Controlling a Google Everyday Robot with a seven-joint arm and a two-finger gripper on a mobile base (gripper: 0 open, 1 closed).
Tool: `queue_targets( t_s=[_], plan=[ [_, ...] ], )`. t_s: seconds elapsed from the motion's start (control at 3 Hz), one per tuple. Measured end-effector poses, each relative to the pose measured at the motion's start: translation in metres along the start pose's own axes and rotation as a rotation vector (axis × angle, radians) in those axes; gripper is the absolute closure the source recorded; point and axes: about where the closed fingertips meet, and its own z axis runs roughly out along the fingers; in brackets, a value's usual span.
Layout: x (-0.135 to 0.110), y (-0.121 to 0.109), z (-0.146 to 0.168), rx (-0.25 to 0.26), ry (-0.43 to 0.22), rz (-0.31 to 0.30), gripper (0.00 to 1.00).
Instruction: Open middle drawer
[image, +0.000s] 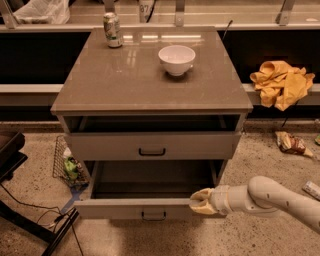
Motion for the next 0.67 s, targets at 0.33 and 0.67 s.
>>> queue_targets(
  t_s=[0.33,0.67],
  plan=[
    [0.0,0.019,-0.017,-0.012,0.017,0.017,1.0],
    [-0.002,0.043,-0.037,-0.036,0.04,0.032,1.0]
  ],
)
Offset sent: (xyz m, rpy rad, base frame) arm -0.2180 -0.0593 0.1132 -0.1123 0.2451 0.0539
